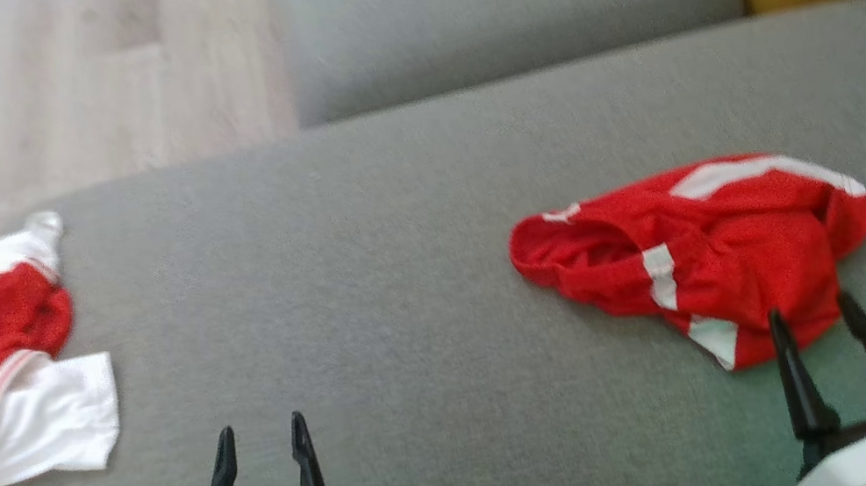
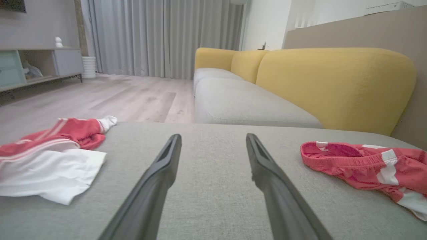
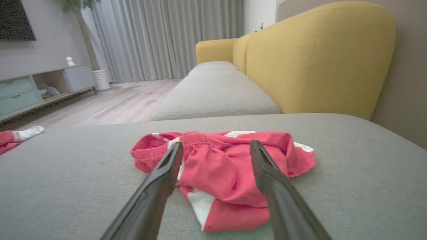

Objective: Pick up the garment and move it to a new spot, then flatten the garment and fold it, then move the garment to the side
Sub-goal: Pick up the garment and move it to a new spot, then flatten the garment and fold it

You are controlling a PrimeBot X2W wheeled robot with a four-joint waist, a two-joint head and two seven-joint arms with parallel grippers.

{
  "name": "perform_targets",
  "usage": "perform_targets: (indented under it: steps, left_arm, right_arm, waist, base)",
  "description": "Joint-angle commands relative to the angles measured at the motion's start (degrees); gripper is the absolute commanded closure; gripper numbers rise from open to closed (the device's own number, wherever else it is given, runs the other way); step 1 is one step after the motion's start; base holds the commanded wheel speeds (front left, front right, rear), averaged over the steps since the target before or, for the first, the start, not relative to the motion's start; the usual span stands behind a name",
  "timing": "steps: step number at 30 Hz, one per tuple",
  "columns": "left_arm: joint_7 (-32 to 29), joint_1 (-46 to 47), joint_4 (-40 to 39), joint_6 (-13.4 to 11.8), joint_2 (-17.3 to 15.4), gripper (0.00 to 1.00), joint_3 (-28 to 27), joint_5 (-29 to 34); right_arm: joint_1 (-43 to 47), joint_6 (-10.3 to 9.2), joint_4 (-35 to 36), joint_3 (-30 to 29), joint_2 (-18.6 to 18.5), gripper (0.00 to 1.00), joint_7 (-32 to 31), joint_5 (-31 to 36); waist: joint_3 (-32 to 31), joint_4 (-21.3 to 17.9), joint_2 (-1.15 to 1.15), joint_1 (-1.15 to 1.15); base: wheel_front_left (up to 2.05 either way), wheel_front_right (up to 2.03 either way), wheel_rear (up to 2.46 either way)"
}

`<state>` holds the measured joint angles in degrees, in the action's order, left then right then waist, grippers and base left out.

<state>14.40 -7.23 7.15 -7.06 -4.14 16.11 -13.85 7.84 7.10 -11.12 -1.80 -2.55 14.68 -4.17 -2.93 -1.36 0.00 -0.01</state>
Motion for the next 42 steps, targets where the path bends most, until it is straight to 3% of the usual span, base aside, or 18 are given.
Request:
perform_targets:
  steps: [1, 11, 30, 36, 42]
  left_arm:
    - [0.59, 0.55, -3.59, 0.09, 0.73, 0.0, -2.66, 1.84]
    - [0.6, -3.33, -4.75, 3.58, 1.23, 0.0, -3.63, 5.56]
    - [0.6, -3.03, -3.71, 4.02, 1.25, 0.0, -3.1, 5.87]
    - [0.6, 0.99, -0.11, 9.09, 1.25, 0.0, 1.11, 2.51]
    - [0.6, 14.32, 9.79, 13.51, 1.26, 0.0, 11.35, 2.49]
  right_arm:
    - [-0.13, 0.39, 2.16, 1.66, -0.33, 0.0, 0.32, -0.69]
    - [4.46, 0.39, 3.86, 3.32, -0.32, 0.0, 0.32, 0.8]
    - [3.88, 0.39, 4.35, 3.65, -0.32, 0.0, 0.32, 0.44]
    - [3.15, 0.39, 4.41, 3.95, -0.32, 0.0, 0.32, 0.64]
    - [1.22, 0.39, 4.86, 5.35, -0.32, 0.0, 0.32, 2.38]
  waist:
    - [-2.74, 2.61, 0.0, 0.01]
    - [-4.82, 4.39, 0.0, 0.01]
    - [-3.9, 3.44, 0.0, 0.01]
    - [-2.27, 1.4, 0.0, 0.01]
    - [1.47, -2.61, 0.0, 0.01]
  base:
    - [0.0, 0.0, 0.0]
    - [0.0, 0.0, 0.0]
    - [0.0, 0.0, 0.0]
    - [0.0, 0.0, 0.0]
    - [0.0, 0.0, 0.0]
